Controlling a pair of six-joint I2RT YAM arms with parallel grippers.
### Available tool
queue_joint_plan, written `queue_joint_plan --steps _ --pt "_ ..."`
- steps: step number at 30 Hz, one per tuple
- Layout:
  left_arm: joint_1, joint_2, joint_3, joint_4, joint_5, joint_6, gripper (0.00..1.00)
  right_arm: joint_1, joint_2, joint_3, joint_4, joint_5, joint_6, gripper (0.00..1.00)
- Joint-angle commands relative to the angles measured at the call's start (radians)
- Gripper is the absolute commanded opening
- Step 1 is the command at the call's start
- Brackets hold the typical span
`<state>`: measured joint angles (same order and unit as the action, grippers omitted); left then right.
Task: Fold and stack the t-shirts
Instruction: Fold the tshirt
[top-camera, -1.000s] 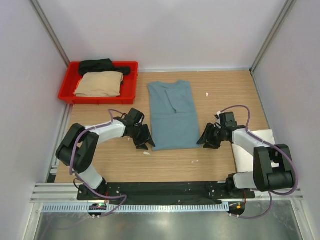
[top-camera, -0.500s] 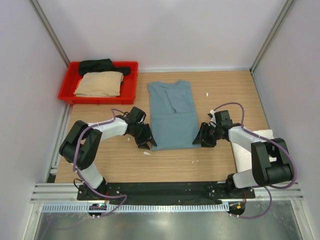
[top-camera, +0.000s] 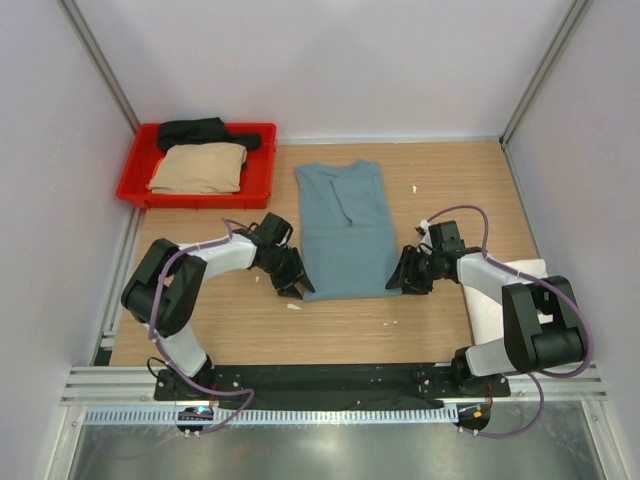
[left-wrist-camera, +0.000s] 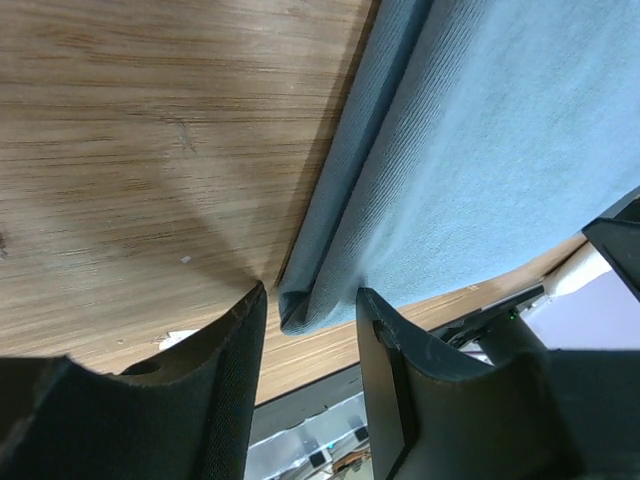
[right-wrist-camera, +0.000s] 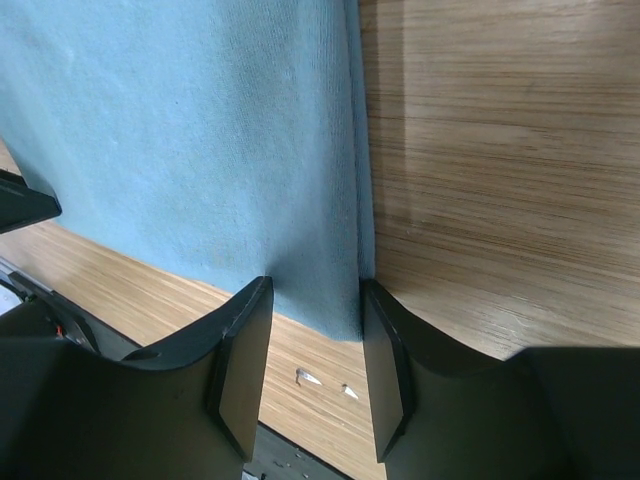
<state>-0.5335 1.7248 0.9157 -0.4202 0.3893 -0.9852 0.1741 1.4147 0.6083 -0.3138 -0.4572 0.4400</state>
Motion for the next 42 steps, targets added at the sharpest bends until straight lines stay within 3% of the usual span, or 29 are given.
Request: queue_joint_plan --steps 1,7,12,14,16,18,19,25,34,42 --pt "-0.01 0.068 -0.052 -0.045 -0.076 0.01 0.44 0.013 0.036 -0.039 -0.001 0.057 -0.024 0.47" --pt "-0.008 0.104 -0.058 -0.009 -0.064 -0.004 0.39 0.013 0.041 -0.038 0.007 0.057 -0.018 0.45" --pt "-0.003 0.101 -0.057 -0.023 -0.096 -0.003 0.23 0.025 0.047 -0.031 0.024 0.051 0.0 0.39" --pt "0.003 0.094 -0.052 -0.031 -0.118 0.009 0.16 0.042 0.056 -0.028 0.033 0.049 0.005 0.34" --pt "0.009 0.082 -0.041 -0.051 -0.132 0.025 0.05 0.054 0.062 -0.024 0.032 0.051 0.011 0.2" --pt "0.01 0.065 -0.023 -0.066 -0.147 0.058 0.0 0.071 0.055 -0.025 0.024 0.046 0.022 0.13" --pt "0.01 0.058 -0.02 -0.08 -0.148 0.071 0.0 0.077 0.052 -0.024 0.022 0.043 0.031 0.08" --pt "-0.002 -0.065 -0.063 -0.129 -0.121 0.118 0.0 0.159 -0.103 -0.042 -0.085 0.058 0.084 0.02" --pt "-0.069 -0.378 -0.208 -0.245 -0.073 0.102 0.0 0.277 -0.423 -0.145 -0.234 0.051 0.253 0.02" --pt "-0.091 -0.659 -0.219 -0.433 -0.055 0.094 0.0 0.54 -0.675 -0.168 -0.323 0.161 0.534 0.02"
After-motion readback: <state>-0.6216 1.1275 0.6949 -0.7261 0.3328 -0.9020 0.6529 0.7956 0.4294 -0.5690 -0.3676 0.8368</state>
